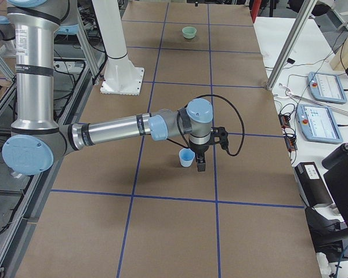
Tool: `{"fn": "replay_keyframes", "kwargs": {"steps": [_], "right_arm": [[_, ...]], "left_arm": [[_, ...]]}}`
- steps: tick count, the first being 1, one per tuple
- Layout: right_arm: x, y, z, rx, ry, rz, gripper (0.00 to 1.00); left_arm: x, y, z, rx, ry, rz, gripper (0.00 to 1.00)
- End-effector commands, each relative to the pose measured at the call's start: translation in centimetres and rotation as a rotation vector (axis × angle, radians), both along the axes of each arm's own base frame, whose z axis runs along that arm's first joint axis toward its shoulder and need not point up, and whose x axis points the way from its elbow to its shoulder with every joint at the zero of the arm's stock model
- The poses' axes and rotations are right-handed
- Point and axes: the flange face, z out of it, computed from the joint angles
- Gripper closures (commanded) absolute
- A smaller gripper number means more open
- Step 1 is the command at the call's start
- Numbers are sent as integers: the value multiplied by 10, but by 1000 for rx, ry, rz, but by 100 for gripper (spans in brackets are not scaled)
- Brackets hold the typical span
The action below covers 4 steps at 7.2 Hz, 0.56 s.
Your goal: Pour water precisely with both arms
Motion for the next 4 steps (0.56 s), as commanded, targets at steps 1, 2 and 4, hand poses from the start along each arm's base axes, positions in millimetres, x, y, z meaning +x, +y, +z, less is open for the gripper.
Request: {"fn": "replay_keyframes", "kwargs": {"steps": [1, 2, 4], "right_arm": [[2, 2, 6, -14, 10, -1, 1], [3, 5, 8, -26, 15, 1, 1], [11, 21, 20, -53, 7, 13, 1]], "left_arm": [[-22, -1, 12, 61, -124, 27, 0], [-23, 1, 11, 44, -126, 28, 0], [-28, 19, 13, 4, -110, 23, 0]]}}
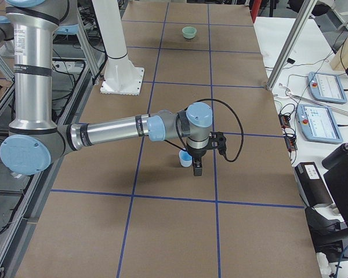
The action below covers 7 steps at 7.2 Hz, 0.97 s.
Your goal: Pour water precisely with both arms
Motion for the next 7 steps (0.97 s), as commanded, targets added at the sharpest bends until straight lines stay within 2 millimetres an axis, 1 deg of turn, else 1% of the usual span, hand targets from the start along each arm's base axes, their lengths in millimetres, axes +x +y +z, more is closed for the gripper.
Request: {"fn": "replay_keyframes", "kwargs": {"steps": [1, 2, 3, 4, 5, 7], "right_arm": [[5, 16, 20, -45, 2, 9, 1], [7, 26, 32, -71, 7, 9, 1], [7, 34, 41, -94, 7, 10, 1], [8, 44, 38, -85, 6, 9, 1], [9, 42, 37, -88, 11, 15, 1], [9, 40, 39, -89, 23, 19, 1]], "left_arm": [[-4, 20, -13, 1, 26, -5, 0], [-2, 24, 0, -30, 28, -1, 0], [-1, 22, 8, -47, 27, -1, 0], [-1, 21, 23, -77, 25, -5, 0], [-1, 22, 25, -86, 25, -9, 0], [-1, 21, 23, -74, 33, -7, 0]]}}
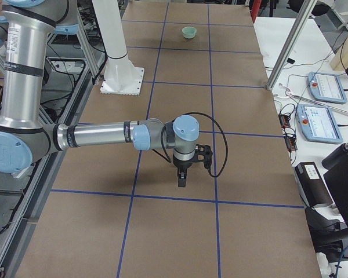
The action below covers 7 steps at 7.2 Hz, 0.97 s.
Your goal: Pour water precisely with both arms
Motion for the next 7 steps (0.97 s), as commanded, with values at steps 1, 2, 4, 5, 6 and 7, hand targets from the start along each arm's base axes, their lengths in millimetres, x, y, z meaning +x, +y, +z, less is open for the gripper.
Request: {"fn": "replay_keyframes", "kwargs": {"steps": [1, 2, 4, 5, 6, 7], "right_arm": [[1, -5, 8, -6, 30, 1, 1], [1, -8, 10, -6, 38, 2, 1], [1, -8, 10, -8, 35, 3, 1], [0, -8, 10, -9, 27, 2, 1], [0, -8, 9, -7, 28, 1, 1], [-1, -8, 10, -11, 32, -2, 1]], "left_arm": [[1, -4, -9, 12, 6, -3, 0], [1, -5, -13, -24, 10, -15, 0], [1, -14, -20, -65, -1, -24, 0], [0, -8, -18, -72, 5, -27, 0], [0, -10, -20, -61, -8, -27, 0], [-1, -7, -13, -67, -13, -26, 0]]}}
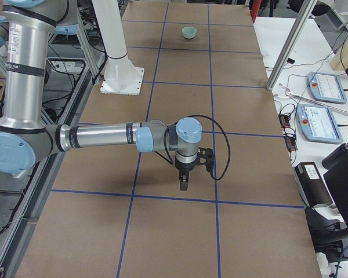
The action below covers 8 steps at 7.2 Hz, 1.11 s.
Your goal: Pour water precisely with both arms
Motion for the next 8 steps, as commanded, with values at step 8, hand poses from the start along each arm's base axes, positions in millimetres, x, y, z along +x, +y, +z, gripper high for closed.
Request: {"fn": "replay_keyframes", "kwargs": {"steps": [8], "right_arm": [[-6, -21, -4, 10, -9, -7, 1]], "left_arm": [[4, 13, -4, 71, 35, 93, 0]]}}
